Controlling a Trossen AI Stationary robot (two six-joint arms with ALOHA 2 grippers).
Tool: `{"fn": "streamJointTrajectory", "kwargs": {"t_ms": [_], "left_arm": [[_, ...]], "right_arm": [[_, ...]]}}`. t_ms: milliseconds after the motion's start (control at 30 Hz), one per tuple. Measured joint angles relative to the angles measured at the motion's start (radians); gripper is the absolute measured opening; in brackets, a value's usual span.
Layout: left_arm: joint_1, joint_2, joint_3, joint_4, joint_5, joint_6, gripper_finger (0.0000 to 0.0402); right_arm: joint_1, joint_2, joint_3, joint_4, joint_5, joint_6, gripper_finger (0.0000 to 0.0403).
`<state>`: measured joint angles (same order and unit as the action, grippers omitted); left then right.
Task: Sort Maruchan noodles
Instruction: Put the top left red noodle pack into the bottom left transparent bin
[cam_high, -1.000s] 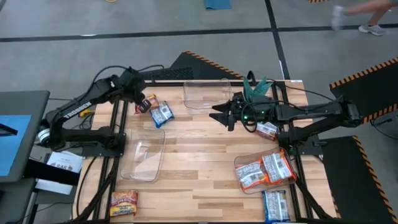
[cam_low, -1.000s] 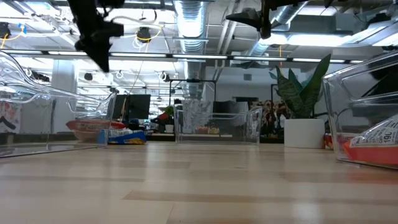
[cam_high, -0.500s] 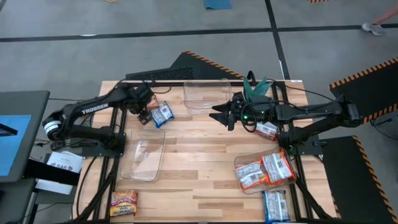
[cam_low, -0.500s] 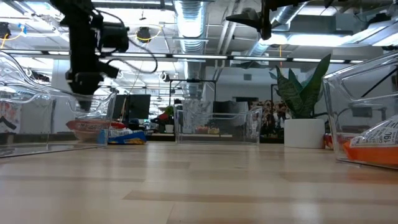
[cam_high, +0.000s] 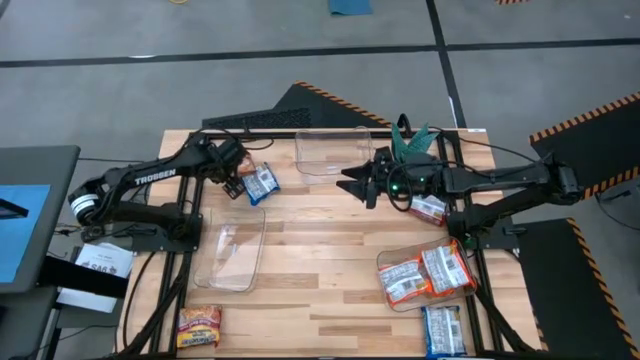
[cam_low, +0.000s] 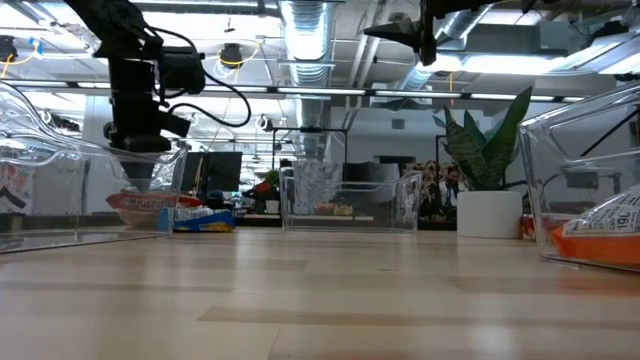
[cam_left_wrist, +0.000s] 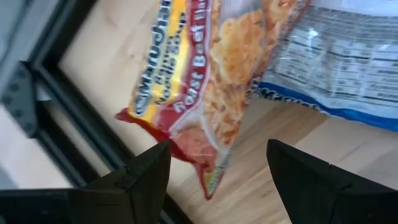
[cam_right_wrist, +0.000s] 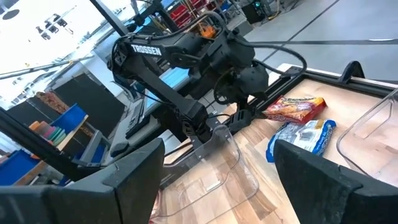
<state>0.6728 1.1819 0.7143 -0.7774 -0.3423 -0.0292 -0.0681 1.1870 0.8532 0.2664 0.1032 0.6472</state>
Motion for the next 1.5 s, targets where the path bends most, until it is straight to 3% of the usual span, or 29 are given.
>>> {"fn": "streamJointTrajectory", "kwargs": {"t_ms": [200,567,667,833,900,1100,1267,1500], "left_arm": [[0.004,0.111,0.000,0.012,0.021,0.005,0.0249],[0.004,0.243,0.000,0.086,-0.077,-0.015,0.0238],[0.004,0.242,0.000,0.108,-0.091,0.012,0.0185],[0.004,0.201,0.001,0.104,-0.078,0.051,0.0025],[0.004,0.171,0.020,0.086,-0.064,0.051,0.0012],[0.004,0.021,0.145,0.017,-0.054,0.067,0.0000],[-0.008,-0.094,0.320,-0.097,0.007,0.087,0.0000],[-0.146,-0.151,0.588,-0.314,0.022,0.056,0.0000]], "right_arm": [[-0.007,0.000,0.000,-0.001,0.000,0.000,0.0324],[-0.006,0.000,0.000,-0.004,0.000,0.000,0.0324],[-0.006,0.000,0.000,-0.004,0.000,0.000,0.0324],[-0.007,0.000,0.000,-0.005,0.000,0.000,0.0324],[-0.006,0.000,0.000,-0.005,0.000,0.000,0.0324],[-0.007,0.000,0.000,-0.009,-0.001,-0.001,0.0324],[-0.006,0.000,0.000,-0.018,-0.001,-0.001,0.0324],[-0.013,0.000,0.000,-0.031,0.000,-0.004,0.0324]]}}
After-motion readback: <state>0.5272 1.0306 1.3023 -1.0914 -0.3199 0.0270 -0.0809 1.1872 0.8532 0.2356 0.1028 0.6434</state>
